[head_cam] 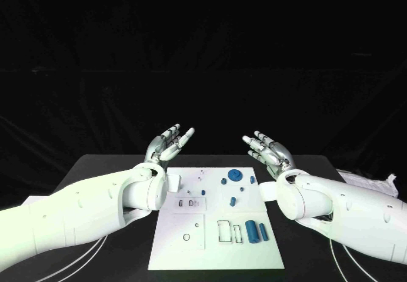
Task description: Assemble the parts on the task board
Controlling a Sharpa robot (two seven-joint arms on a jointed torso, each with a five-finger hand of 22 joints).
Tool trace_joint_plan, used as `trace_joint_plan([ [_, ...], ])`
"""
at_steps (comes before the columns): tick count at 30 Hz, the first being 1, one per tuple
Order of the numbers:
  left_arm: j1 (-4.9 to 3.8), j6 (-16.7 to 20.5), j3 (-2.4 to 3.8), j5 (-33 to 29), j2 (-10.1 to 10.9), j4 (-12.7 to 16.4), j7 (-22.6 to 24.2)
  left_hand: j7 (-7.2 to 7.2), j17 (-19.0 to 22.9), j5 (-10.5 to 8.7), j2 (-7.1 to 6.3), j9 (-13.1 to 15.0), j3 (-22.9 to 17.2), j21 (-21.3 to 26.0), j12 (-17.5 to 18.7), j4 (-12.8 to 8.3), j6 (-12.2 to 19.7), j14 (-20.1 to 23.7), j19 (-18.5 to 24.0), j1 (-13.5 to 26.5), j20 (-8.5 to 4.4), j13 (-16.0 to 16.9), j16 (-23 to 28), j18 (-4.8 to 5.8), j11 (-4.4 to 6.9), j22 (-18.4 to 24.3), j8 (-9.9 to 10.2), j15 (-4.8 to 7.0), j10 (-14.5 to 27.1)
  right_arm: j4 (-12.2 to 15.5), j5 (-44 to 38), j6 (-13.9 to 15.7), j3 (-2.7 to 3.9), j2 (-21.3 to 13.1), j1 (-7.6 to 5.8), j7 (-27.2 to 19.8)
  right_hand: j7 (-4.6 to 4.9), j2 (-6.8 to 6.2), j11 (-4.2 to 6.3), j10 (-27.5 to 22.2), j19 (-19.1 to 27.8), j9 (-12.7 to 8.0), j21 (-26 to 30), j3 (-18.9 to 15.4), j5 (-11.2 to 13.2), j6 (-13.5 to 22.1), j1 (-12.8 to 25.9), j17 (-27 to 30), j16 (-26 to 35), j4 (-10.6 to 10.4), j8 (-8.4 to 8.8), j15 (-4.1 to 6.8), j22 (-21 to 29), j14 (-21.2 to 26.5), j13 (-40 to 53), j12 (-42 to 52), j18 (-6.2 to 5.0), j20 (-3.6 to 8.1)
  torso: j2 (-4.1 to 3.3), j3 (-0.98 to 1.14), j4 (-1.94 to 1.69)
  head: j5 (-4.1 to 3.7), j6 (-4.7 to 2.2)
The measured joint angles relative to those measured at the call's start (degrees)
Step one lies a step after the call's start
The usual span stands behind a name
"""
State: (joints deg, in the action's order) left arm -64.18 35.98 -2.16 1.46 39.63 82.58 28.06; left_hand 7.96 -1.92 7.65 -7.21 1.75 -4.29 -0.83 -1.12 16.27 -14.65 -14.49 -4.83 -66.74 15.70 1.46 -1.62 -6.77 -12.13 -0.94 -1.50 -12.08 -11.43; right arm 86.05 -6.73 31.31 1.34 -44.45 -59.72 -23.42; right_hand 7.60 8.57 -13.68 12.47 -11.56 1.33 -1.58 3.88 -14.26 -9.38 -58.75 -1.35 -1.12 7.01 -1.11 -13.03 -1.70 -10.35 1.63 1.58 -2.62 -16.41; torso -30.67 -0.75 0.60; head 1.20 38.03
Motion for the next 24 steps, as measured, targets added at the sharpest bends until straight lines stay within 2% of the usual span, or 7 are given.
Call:
trace_joint_plan([
  [8,-0.01,-1.77,-0.02,0.66,-0.01,-0.10,-0.20,0.39,-0.68,0.07,1.61,0.40,-1.12,-1.41,-0.57,0.47,-4.14,-5.20,-3.56,-3.96,1.16,0.41,-0.98,-0.86,-1.72,-0.87,-0.60,-0.85,-4.05,-1.47,-5.68,-9.70,0.46,0.14,0.18,3.94,0.65,0.01,-0.73,12.03,-8.27,0.85,-2.35,0.80,-0.06,-9.27,-5.79,-0.79,-1.47,2.35,-1.33,-0.57,-1.12,-10.24,0.85,1.49,-2.22,-0.21,0.02,-0.01,0.02,0.01,0.02],
  [11,-0.01,-2.13,-0.02,0.77,-0.01,-0.11,-0.24,0.59,-1.46,0.07,2.37,0.75,-1.12,-3.20,-1.45,0.47,-7.90,-11.52,-8.19,-4.72,1.16,0.82,-2.61,-0.86,-2.72,-1.80,-1.35,-1.68,-8.65,-1.70,-7.26,-12.37,0.55,0.16,0.21,5.04,1.02,-0.17,-0.52,18.75,-12.88,1.22,-3.66,0.92,-0.06,-14.11,-7.83,-1.21,-2.28,3.40,-1.76,-0.30,-1.65,-16.65,1.23,2.30,-3.20,-0.26,0.02,-0.01,0.02,0.01,0.02],
  [13,-0.05,-2.94,-0.04,0.81,0.63,-0.11,-0.24,0.92,-2.49,0.07,3.14,1.22,-1.12,-6.73,-2.53,0.47,-13.26,-20.91,-17.34,-5.49,1.17,1.31,-5.09,-0.86,-2.94,-3.58,-2.32,-1.69,-15.70,-3.52,-11.53,-12.59,0.69,0.21,0.16,5.07,1.33,-0.39,-0.21,24.03,-16.61,1.47,-4.69,1.21,-0.06,-18.11,-9.27,-1.52,-3.01,4.00,-2.36,0.15,-2.00,-22.22,1.48,2.72,-3.69,-0.28,-0.07,-0.04,0.01,-0.10,0.02],
  [15,-0.07,-3.63,-0.04,0.81,1.83,-0.17,-0.16,1.43,-3.17,0.03,3.90,1.72,-1.15,-10.63,-4.28,0.21,-19.09,-27.70,-26.90,-6.25,0.98,2.07,-7.21,-0.86,-2.30,-5.38,-3.43,-0.74,-25.43,-5.22,-16.21,-11.74,0.90,-0.48,-0.09,4.87,1.63,-0.48,0.18,28.05,-19.76,1.66,-5.64,1.35,0.11,-21.69,-10.42,-1.78,-3.57,4.68,-2.46,0.60,-2.25,-26.78,1.65,3.04,-4.82,-0.30,-0.31,-0.07,-0.03,-0.35,0.02],
  [17,-0.08,-4.34,-0.05,0.80,2.70,-0.19,-0.12,2.25,-3.67,-0.16,4.24,2.11,-0.92,-13.66,-6.01,-0.52,-24.72,-32.85,-33.48,-7.36,0.80,2.55,-9.06,-2.22,-1.44,-6.58,-4.40,0.59,-33.72,-5.89,-20.85,-10.36,1.08,-1.02,-0.38,4.60,2.11,-0.60,0.62,31.64,-22.62,1.84,-6.48,1.77,0.31,-25.58,-11.46,-1.93,-4.05,5.19,-2.86,1.17,-2.45,-30.88,1.70,3.19,-4.94,-0.28,-0.55,-0.12,-0.09,-0.55,0.02],
  [20,-0.07,-5.64,-0.07,0.77,3.70,0.77,-0.13,3.56,-4.12,-0.16,4.46,2.54,-0.51,-15.86,-7.27,-2.03,-32.78,-38.03,-38.75,-8.76,0.40,2.62,-10.46,-2.70,-0.27,-7.23,-5.85,2.10,-38.98,-5.70,-26.26,-8.74,1.14,-0.99,-0.60,4.36,2.95,-0.87,1.43,36.36,-26.31,2.13,-7.63,2.40,0.61,-31.47,-12.75,-2.08,-4.47,6.29,-3.30,2.04,-2.56,-36.11,1.79,3.41,-5.82,-0.14,-0.93,-0.16,-0.16,-0.71,-0.16],
  [24,-0.15,-7.48,-0.07,0.64,5.52,2.93,-0.35,4.82,-5.19,-0.16,4.89,2.48,0.20,-17.43,-8.17,-3.80,-36.62,-43.24,-43.49,-10.11,-0.86,2.89,-11.11,-3.34,1.20,-7.47,-6.38,3.67,-43.77,-5.46,-32.73,-6.96,1.70,-1.24,-1.21,4.28,4.02,-1.27,2.51,41.51,-30.40,2.27,-8.92,3.68,0.61,-37.52,-13.57,-2.19,-4.84,7.56,-3.30,3.18,-2.63,-41.80,1.81,3.41,-6.69,0.29,-1.76,-0.27,-0.27,-1.08,-0.60],
])
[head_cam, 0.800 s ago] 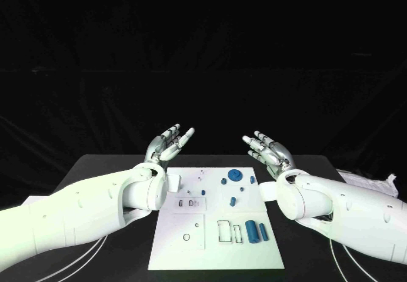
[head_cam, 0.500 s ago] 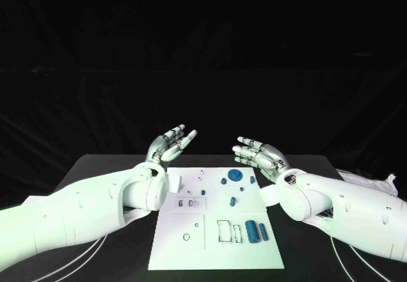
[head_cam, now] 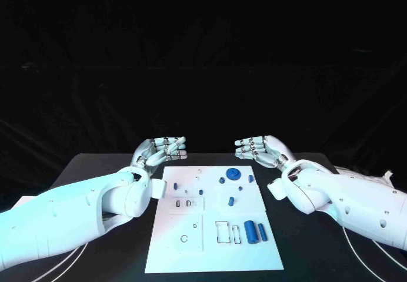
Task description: Assemble the parts on the task board
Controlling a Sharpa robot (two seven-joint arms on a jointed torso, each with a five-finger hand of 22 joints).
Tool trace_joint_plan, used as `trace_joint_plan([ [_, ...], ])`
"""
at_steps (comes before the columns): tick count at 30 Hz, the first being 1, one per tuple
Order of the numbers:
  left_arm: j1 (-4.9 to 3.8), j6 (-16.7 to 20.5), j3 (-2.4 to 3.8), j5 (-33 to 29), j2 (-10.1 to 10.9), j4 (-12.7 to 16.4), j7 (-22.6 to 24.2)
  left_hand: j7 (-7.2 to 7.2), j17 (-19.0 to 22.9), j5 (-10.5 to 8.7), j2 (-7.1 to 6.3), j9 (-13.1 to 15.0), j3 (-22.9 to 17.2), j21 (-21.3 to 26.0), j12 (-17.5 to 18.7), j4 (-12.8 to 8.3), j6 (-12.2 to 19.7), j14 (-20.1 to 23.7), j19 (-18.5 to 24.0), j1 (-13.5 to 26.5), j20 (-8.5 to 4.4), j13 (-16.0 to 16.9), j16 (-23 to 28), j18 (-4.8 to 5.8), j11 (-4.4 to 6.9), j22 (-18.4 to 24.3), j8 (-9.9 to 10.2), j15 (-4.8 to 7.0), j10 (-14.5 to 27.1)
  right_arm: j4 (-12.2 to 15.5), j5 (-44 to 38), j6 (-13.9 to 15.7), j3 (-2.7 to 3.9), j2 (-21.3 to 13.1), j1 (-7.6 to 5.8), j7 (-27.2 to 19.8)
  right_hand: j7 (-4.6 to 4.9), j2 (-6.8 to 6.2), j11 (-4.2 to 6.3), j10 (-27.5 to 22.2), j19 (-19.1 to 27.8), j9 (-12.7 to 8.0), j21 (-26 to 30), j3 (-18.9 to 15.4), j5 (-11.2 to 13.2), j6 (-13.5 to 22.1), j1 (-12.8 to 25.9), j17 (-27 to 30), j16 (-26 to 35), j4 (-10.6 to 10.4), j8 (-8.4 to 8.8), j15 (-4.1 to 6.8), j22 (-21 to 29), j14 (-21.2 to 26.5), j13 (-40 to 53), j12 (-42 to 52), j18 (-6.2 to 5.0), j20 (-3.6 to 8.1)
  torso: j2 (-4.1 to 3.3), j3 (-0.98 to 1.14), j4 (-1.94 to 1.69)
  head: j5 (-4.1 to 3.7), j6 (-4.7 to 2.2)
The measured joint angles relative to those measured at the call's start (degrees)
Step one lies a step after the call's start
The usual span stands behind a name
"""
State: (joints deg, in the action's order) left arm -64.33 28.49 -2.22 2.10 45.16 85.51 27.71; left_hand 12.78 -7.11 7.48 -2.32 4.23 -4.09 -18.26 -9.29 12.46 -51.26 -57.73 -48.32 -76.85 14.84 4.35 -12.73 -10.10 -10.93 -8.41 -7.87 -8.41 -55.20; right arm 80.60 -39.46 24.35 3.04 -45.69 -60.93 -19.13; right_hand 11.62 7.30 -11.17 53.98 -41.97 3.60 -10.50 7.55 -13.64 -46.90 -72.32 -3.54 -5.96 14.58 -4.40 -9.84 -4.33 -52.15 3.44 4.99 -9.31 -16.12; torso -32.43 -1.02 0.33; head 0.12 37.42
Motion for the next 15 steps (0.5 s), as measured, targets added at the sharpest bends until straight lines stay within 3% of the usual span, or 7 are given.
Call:
trace_joint_plan([
  [4,-0.09,-1.31,0.01,-0.40,1.69,2.74,-0.38,0.19,-1.16,0.00,0.43,-0.22,0.14,-0.83,-0.36,-1.92,-2.19,-3.05,-3.57,-1.33,-1.20,0.29,-0.31,-0.20,1.13,-0.17,-0.32,1.25,-3.29,0.06,-6.70,1.40,0.57,-0.46,-0.60,0.47,1.13,-0.47,1.03,4.51,-3.87,0.08,-1.33,1.69,0.22,-4.30,-0.47,-0.27,-0.48,1.04,0.00,1.33,-0.10,-5.30,0.05,-0.09,-0.01,0.96,-1.15,-0.36,-0.29,-0.60,-0.49],
  [6,-0.13,-1.79,0.06,-0.64,2.23,4.12,-0.55,0.20,-1.43,0.00,0.48,-0.26,0.30,-0.83,-0.36,-2.20,-2.18,-3.24,-3.99,-1.64,-1.61,0.29,-0.29,-0.20,1.32,-0.17,-0.31,1.44,-3.47,-0.01,-10.11,1.74,0.88,-0.48,-0.83,1.06,1.18,-0.55,1.43,6.18,-5.56,0.08,-1.96,2.57,0.22,-5.71,-0.55,-0.43,-0.82,1.24,0.00,1.93,-0.23,-7.55,0.06,-0.39,-0.04,1.48,-1.63,-0.54,-0.43,-0.86,-0.60],
  [8,-0.21,-2.35,0.24,-0.98,2.79,5.65,-0.69,0.00,-1.54,0.00,0.43,-0.30,0.28,-0.94,-0.35,-2.41,-2.39,-3.45,-4.24,-1.78,-1.46,0.29,0.09,-0.20,1.19,-0.17,-0.31,1.24,-3.75,-0.16,-14.75,1.96,1.27,-0.42,-1.14,2.31,0.99,-1.10,1.89,7.74,-7.71,0.13,-2.91,3.42,0.67,-6.93,-1.08,-0.71,-1.35,1.39,0.00,2.68,-0.48,-10.18,0.12,-0.62,-0.87,2.22,-2.21,-0.78,-0.63,-1.38,-0.75],
  [15,-0.33,-4.14,1.09,-2.54,3.65,8.40,-0.92,0.00,-1.83,0.00,0.43,-0.40,0.53,-1.21,0.36,-2.76,-2.38,-3.75,-4.92,-1.78,-1.54,0.28,0.48,-0.20,1.21,-0.16,0.01,1.54,-3.77,-0.16,-31.33,1.62,2.29,0.11,-1.68,8.52,-0.39,-3.31,3.70,12.01,-16.92,0.20,-9.10,4.39,2.45,-9.83,-2.17,-2.90,-4.63,1.41,0.00,5.95,-3.03,-20.68,0.19,-0.91,-0.87,6.13,-4.08,-1.49,-1.53,-3.13,-0.94],
])
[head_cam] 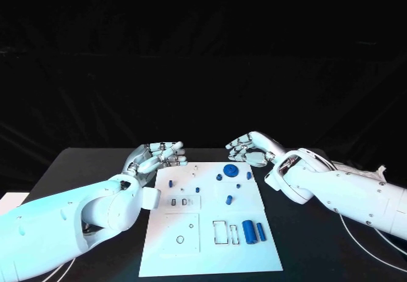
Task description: Assemble the parts on the task board
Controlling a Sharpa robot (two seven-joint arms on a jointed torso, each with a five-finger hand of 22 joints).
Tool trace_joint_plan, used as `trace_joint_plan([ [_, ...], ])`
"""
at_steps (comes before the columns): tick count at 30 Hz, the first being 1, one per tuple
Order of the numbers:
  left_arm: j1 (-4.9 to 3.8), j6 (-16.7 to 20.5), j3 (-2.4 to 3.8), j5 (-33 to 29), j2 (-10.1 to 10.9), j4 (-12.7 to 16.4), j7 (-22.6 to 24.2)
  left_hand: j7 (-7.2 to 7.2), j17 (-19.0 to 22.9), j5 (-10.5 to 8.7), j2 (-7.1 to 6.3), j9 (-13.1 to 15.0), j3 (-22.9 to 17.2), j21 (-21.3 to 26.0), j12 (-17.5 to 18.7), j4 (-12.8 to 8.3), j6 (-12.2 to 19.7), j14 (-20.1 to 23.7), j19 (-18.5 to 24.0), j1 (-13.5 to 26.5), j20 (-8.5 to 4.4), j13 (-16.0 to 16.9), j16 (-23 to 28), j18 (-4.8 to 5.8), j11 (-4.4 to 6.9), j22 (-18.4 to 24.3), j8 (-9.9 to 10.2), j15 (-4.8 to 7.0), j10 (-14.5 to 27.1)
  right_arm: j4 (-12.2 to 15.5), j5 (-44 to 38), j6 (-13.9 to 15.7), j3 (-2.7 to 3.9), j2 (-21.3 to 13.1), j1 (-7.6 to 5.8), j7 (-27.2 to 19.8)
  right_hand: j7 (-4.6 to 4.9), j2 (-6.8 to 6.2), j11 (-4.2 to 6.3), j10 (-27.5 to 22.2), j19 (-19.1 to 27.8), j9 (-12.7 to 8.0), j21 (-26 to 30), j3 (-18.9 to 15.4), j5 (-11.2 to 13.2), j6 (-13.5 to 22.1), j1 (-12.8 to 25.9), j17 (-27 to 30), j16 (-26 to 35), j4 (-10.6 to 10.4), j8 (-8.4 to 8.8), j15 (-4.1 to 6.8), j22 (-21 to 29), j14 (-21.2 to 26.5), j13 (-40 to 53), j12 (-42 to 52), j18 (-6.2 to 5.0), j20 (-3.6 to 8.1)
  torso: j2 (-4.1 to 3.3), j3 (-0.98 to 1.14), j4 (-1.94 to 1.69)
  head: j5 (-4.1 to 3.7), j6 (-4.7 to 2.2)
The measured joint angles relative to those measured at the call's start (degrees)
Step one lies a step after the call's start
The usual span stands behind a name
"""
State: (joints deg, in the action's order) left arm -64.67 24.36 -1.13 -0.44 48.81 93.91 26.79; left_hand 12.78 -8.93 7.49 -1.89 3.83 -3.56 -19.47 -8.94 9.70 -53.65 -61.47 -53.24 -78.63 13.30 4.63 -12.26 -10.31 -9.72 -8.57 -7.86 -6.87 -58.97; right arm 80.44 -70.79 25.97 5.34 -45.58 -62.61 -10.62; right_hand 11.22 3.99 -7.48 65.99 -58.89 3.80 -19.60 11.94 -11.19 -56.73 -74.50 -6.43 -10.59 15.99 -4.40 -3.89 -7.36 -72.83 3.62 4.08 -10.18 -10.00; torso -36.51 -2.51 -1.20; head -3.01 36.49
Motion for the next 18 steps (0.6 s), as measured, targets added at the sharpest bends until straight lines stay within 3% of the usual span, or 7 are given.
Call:
trace_joint_plan([
  [2,-0.10,-0.49,0.22,-0.53,0.17,0.38,-0.02,0.00,-0.07,0.00,0.00,0.00,0.00,0.00,0.14,0.00,0.00,0.00,0.00,0.00,0.00,0.00,0.00,0.00,0.00,0.00,0.00,0.00,0.00,-0.01,-5.04,-0.73,0.19,0.45,-0.30,2.30,-1.37,-2.02,1.64,3.58,-6.96,0.10,-6.13,0.08,1.26,-2.24,0.35,-3.01,-3.90,-0.62,0.00,2.76,-2.90,-8.51,0.15,0.00,0.00,3.16,-0.57,-0.20,-0.27,-0.43,-0.02],
  [3,-0.15,-0.70,0.29,-0.75,0.24,0.55,-0.02,0.00,-0.07,0.00,0.00,0.00,0.00,0.00,0.14,0.00,0.00,0.00,0.00,0.00,0.00,0.00,0.00,0.00,0.00,0.00,0.00,0.00,0.00,-0.02,-7.14,-1.13,0.26,0.64,-0.42,3.27,-1.84,-2.28,2.26,4.83,-8.76,0.11,-8.00,-0.10,1.32,-2.87,0.52,-4.12,-5.33,-0.94,0.00,3.51,-3.79,-10.24,0.21,0.00,-0.02,4.07,-0.82,-0.29,-0.39,-0.62,-0.04],
  [6,-0.25,-1.21,0.43,-1.37,0.44,1.14,-0.04,0.00,-0.11,0.00,0.00,0.00,0.04,0.00,0.20,-0.04,0.00,0.00,0.00,0.00,0.00,-0.08,0.32,0.00,0.00,0.02,0.26,0.00,0.00,-0.21,-12.55,-2.66,0.38,1.14,-0.74,5.87,-2.36,-2.76,3.01,5.75,-10.52,0.11,-11.29,0.15,1.32,-3.38,1.01,-7.77,-10.10,-1.77,0.45,4.11,-5.58,-11.01,0.24,-0.33,-0.02,5.40,-1.55,-0.50,-0.73,-1.12,-0.19],
  [13,-0.36,-1.98,0.58,-2.27,0.83,2.75,-0.09,0.50,-0.34,0.00,0.01,-0.06,0.52,0.12,0.97,-0.52,0.13,0.21,0.00,0.01,0.00,-0.19,1.00,0.00,-0.31,0.30,0.82,-0.21,0.31,-0.61,-22.68,-7.19,0.45,2.15,-1.20,10.49,-2.83,-4.12,3.51,4.57,-12.47,0.10,-16.83,1.65,1.32,-3.84,1.89,-15.68,-21.06,-3.27,0.45,4.43,-8.71,-11.09,0.15,-0.37,-0.01,5.70,-2.93,-0.96,-1.24,-1.80,-0.49],
  [18,-0.39,-2.23,0.67,-2.64,1.04,3.65,-0.14,0.50,-0.41,0.00,0.23,-0.06,0.55,0.29,0.98,-0.55,0.13,0.21,0.00,0.23,0.00,-0.19,1.24,0.01,-0.31,0.36,0.82,-0.21,0.31,-0.66,-27.73,-10.59,0.47,2.58,-1.47,12.56,-3.03,-5.51,3.45,2.82,-12.85,0.10,-21.17,3.03,1.68,-4.03,2.14,-29.20,-35.38,-4.96,0.45,4.43,-11.35,-11.09,0.08,-0.37,-0.01,5.68,-3.80,-1.29,-1.57,-2.06,-0.70],
])
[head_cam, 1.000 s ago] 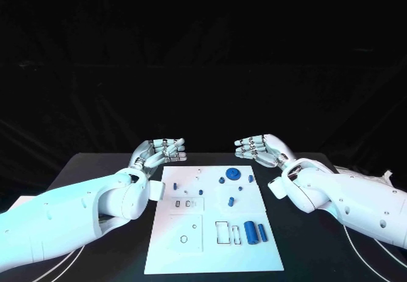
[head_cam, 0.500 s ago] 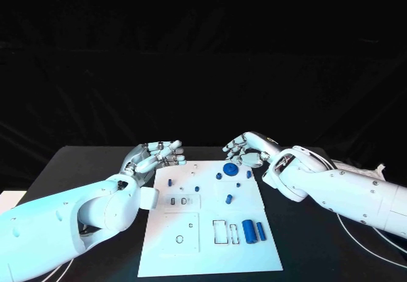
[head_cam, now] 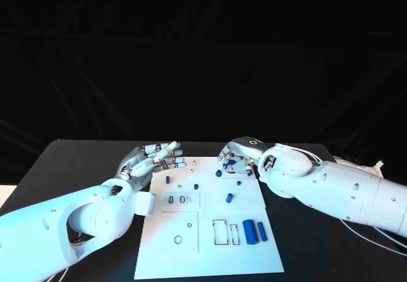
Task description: Assemble the parts on the task board
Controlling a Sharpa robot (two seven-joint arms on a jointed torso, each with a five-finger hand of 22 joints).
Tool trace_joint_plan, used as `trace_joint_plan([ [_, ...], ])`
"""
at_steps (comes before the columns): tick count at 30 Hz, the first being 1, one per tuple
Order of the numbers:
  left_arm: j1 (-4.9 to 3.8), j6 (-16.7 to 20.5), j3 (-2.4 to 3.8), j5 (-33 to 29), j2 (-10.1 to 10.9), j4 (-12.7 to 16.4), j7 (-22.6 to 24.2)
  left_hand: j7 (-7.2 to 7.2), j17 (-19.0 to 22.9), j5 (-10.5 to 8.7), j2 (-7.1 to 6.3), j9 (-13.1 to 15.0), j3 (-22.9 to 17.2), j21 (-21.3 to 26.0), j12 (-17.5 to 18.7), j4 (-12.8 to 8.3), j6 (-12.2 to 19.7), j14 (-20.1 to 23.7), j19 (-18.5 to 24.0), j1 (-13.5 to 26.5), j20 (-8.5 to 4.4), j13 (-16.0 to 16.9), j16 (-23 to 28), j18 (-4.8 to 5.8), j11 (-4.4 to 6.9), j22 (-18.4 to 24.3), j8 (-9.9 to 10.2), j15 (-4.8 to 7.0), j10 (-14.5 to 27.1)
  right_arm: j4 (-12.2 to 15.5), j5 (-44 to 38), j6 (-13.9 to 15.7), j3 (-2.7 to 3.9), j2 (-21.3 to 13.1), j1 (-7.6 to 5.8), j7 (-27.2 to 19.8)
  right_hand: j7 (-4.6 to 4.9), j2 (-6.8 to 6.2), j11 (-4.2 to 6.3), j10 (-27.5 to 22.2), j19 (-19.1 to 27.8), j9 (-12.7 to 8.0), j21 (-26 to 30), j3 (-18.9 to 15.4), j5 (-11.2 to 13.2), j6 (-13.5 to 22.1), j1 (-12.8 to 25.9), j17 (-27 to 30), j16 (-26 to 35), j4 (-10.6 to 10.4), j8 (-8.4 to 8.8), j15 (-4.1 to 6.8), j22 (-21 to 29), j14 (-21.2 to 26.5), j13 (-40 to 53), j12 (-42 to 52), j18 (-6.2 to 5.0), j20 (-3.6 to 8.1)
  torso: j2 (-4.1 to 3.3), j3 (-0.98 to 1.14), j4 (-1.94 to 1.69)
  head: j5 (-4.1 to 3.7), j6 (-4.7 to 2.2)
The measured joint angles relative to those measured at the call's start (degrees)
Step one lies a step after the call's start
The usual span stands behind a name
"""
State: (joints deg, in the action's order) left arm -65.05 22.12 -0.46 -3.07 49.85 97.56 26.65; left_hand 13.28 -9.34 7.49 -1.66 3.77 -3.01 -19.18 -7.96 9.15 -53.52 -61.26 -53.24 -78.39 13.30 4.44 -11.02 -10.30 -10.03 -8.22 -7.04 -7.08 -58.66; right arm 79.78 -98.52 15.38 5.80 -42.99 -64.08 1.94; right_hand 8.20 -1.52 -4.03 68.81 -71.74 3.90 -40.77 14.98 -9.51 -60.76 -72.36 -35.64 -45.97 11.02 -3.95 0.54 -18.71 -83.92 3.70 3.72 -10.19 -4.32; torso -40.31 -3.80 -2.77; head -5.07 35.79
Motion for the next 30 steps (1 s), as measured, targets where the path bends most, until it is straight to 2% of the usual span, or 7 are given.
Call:
trace_joint_plan([
  [5,-0.01,-0.11,0.10,-0.20,0.44,0.69,-0.06,0.00,0.00,0.00,0.00,0.00,0.00,0.00,0.20,0.00,0.00,0.00,0.00,0.00,0.00,0.00,0.00,0.00,0.00,0.00,0.00,0.00,0.00,-0.14,-3.32,-2.72,0.00,0.39,-0.17,1.38,0.00,-0.55,-0.37,-0.91,0.18,0.00,-2.42,1.07,0.00,0.00,0.04,-4.23,-4.29,-1.07,0.00,0.00,-1.58,0.00,0.00,0.00,0.00,-0.19,-0.62,-0.13,-0.29,-0.02,-0.21],
  [12,-0.04,-0.14,0.17,-0.38,0.68,1.03,-0.14,0.00,0.01,0.00,0.00,0.00,0.00,0.00,0.20,0.00,0.00,0.00,0.00,0.00,0.00,0.00,0.00,0.00,0.00,0.00,0.00,0.00,0.00,-0.65,-5.50,-4.81,0.01,1.05,-0.24,2.41,-0.20,-1.00,-0.62,-1.62,1.16,-0.01,-4.30,2.02,0.22,0.21,-0.43,-7.83,-7.73,-2.06,0.00,0.00,-2.87,0.00,0.00,0.00,0.00,-0.32,-1.28,-0.16,-0.53,-0.06,-0.45],
  [17,-0.04,-0.15,0.18,-0.46,0.69,1.07,-0.16,0.00,-0.04,0.00,0.00,0.01,0.00,0.00,0.20,0.00,0.00,0.00,0.00,0.00,0.00,-0.05,0.00,0.00,0.00,0.05,0.22,0.00,0.00,-1.35,-6.42,-5.63,0.01,1.66,-0.24,2.66,-0.20,-1.25,-0.62,-1.62,1.60,-0.01,-5.84,2.60,0.22,0.21,-0.68,-11.35,-11.08,-3.09,0.00,0.00,-3.90,0.00,0.00,0.00,0.00,-0.29,-1.60,-0.20,-0.57,-0.07,-0.57],
  [21,-0.05,-0.15,0.19,-0.49,0.70,1.08,-0.17,0.00,-0.04,0.00,0.00,0.01,0.00,0.00,0.20,0.00,0.00,0.00,0.00,0.00,0.00,-0.05,0.00,0.01,0.00,0.05,0.22,0.00,0.00,-1.82,-6.97,-5.96,0.01,2.22,-0.26,2.72,-0.20,-1.29,-0.62,-1.62,1.68,-0.02,-8.48,3.38,0.22,0.21,-0.72,-14.32,-13.90,-3.87,0.00,-0.01,-6.76,0.00,0.00,0.00,0.00,-0.21,-1.83,-0.20,-0.64,-0.07,-0.58],
  [30,-0.06,-0.15,0.20,-0.56,0.65,0.96,-0.23,-0.01,-0.04,0.00,0.00,0.01,0.07,0.00,0.20,-0.07,0.00,0.20,0.01,0.00,0.00,-0.05,0.00,0.00,0.00,0.04,0.22,-0.19,0.00,-2.64,-7.70,-6.73,0.01,3.18,-0.31,2.74,-0.45,-1.51,-0.40,-1.39,1.53,0.13,-12.01,4.65,0.50,-0.27,-0.94,-17.59,-17.05,-5.13,0.00,-0.01,-10.78,0.00,0.01,0.00,0.00,-0.36,-2.32,-0.31,-0.82,-0.26,-0.58],
])
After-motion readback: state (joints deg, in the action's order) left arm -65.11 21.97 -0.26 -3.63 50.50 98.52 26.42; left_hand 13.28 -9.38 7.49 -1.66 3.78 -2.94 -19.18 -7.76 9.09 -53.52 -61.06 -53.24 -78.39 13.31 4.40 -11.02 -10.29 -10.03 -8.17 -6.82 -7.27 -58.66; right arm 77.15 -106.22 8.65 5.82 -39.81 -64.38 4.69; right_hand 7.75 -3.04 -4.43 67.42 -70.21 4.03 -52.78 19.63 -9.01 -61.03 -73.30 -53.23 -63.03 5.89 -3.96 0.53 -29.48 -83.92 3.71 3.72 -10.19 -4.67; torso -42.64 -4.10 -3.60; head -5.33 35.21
